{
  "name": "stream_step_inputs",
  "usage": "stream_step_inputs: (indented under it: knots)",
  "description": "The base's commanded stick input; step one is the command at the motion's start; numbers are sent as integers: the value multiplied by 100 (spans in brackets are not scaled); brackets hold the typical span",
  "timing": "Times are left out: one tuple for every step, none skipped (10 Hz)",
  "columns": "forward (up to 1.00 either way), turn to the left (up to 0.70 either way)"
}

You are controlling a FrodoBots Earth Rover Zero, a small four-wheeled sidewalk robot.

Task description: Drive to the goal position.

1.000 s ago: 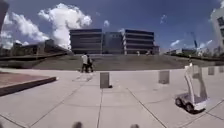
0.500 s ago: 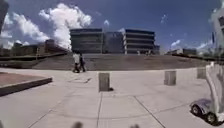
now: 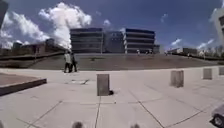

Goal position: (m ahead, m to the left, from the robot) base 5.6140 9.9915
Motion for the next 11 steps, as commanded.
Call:
stream_step_inputs:
  knots:
    - [70,-32]
    - [70,-32]
    - [70,-32]
    - [70,-32]
    - [70,-32]
    - [70,-20]
    - [70,0]
    - [70,0]
    - [70,0]
    - [70,0]
    - [70,0]
